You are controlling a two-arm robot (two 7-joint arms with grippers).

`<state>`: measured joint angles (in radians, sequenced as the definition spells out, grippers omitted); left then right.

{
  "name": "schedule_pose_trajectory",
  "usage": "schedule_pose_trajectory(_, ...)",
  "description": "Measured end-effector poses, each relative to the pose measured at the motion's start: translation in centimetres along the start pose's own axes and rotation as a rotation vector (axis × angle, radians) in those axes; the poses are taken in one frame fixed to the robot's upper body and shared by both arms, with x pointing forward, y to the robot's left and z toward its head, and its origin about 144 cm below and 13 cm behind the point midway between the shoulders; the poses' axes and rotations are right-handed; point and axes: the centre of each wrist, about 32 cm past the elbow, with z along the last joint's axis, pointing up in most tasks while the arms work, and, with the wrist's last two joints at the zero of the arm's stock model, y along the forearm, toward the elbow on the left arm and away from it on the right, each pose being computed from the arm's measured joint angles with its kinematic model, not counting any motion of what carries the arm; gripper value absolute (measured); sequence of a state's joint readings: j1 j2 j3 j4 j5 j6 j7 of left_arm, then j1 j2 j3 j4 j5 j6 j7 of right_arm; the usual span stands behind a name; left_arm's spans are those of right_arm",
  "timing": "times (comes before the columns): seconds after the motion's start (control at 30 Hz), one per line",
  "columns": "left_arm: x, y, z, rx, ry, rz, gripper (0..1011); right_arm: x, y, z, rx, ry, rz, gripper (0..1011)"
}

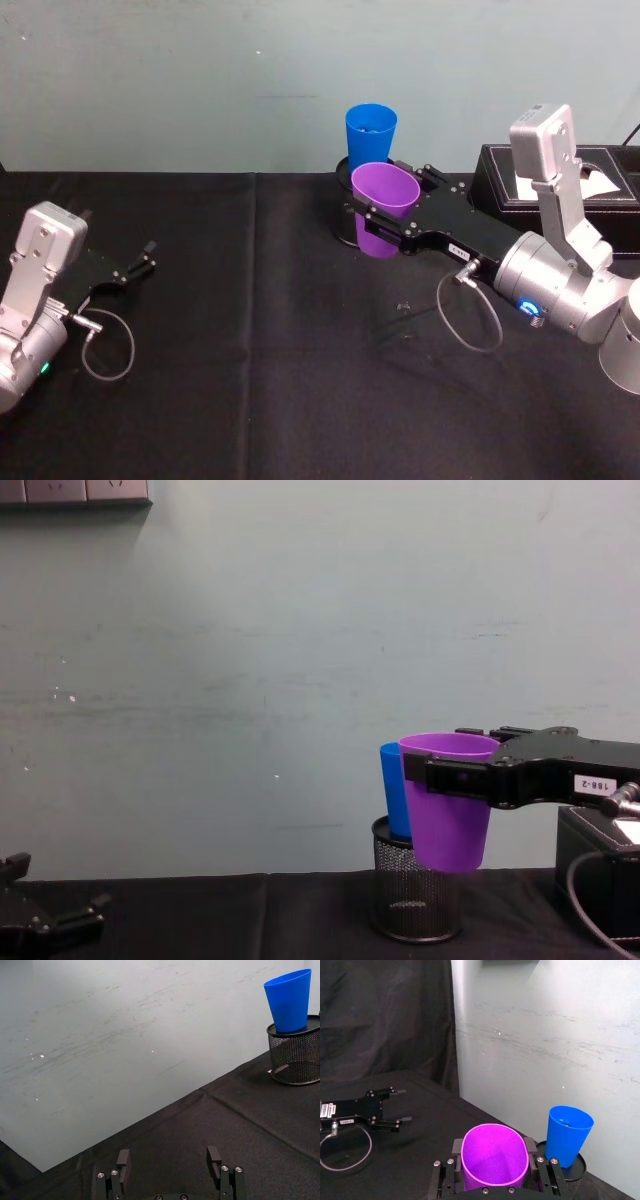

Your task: Pick up one cup with a gripper and tap it against the other cup.

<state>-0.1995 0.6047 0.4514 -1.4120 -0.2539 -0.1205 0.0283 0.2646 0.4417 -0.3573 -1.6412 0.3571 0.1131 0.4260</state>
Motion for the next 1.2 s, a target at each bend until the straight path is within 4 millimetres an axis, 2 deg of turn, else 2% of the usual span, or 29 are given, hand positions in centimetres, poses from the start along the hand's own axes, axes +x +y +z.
schedule_pose_trajectory(0.23, 0.0, 0.0, 0.0, 0.0, 0.0, 0.0, 1000, 0.0, 0.0, 0.0, -0.001, 0.001, 0.0, 732)
schedule_pose_trajectory(0.6, 0.0, 0.0, 0.0, 0.0, 0.0, 0.0, 1000, 0.4, 1.0, -1.8, -0.036, 0.043, -0.04, 732)
schedule_pose_trajectory(0.83, 0.0, 0.0, 0.0, 0.0, 0.0, 0.0, 1000, 1.2, 2.7, -2.7, -0.044, 0.043, -0.06, 732)
schedule_pose_trajectory(1.2, 0.0, 0.0, 0.0, 0.0, 0.0, 0.0, 1000, 2.6, 5.1, -3.0, -0.028, 0.027, -0.073, 732)
